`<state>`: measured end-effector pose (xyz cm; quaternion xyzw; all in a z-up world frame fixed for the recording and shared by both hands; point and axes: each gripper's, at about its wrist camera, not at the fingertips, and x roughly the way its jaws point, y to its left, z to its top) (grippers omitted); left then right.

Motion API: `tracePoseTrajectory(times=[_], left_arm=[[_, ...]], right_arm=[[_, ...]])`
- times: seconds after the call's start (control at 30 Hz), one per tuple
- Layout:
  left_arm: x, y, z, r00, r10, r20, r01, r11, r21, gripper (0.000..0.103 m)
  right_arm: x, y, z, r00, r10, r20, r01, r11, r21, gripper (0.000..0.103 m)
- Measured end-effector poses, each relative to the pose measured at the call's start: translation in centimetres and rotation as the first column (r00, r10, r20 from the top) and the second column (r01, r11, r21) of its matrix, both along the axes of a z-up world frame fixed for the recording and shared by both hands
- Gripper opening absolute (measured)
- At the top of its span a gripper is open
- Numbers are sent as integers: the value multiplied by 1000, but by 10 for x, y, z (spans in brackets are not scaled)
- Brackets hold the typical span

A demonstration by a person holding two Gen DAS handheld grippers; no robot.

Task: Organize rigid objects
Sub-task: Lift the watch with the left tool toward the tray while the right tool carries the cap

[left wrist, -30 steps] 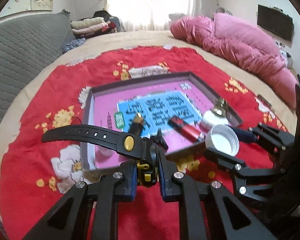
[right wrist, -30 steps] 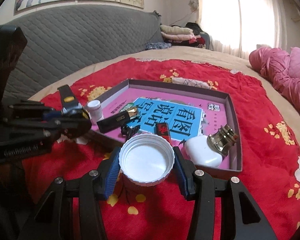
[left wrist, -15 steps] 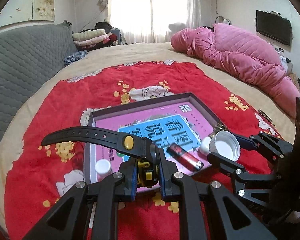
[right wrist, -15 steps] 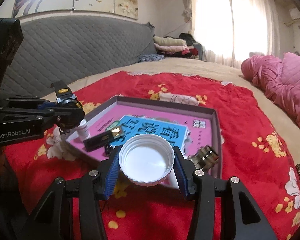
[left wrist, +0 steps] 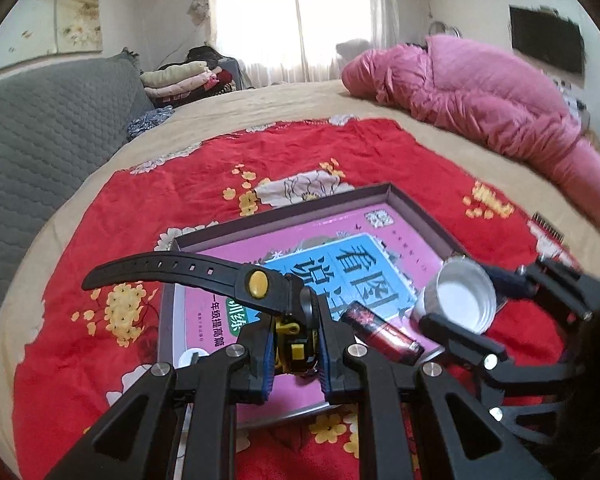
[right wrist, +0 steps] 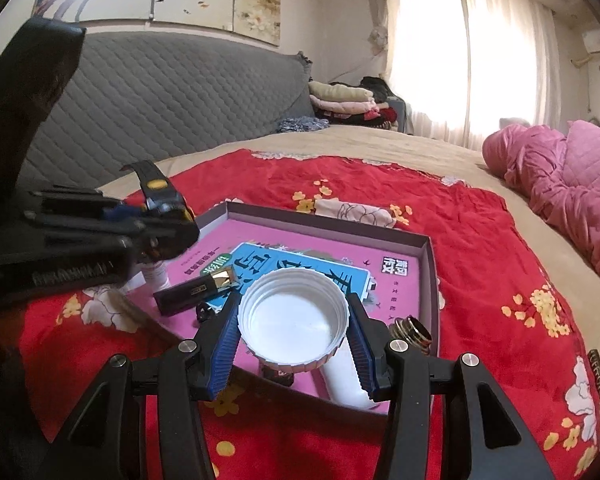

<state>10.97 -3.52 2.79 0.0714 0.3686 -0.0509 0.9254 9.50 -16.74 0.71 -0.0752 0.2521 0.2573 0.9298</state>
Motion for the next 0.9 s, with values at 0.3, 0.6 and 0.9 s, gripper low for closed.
tracePoseTrajectory(times=[0.3, 0.6, 0.9], left_arm=[[9, -16, -17, 998, -41, -41, 42, 998, 35, 17], [13, -24, -28, 995, -58, -79, 62, 997, 50, 17], [17, -27, -34, 993, -72, -96, 80, 993, 86, 17]], right_arm=[[10, -2, -4, 1000, -3, -15, 3, 1000, 11, 52], [19, -2, -11, 998, 12, -58, -11, 1000, 11, 52], [24, 1, -17, 995, 29, -96, -29, 1000, -2, 52]])
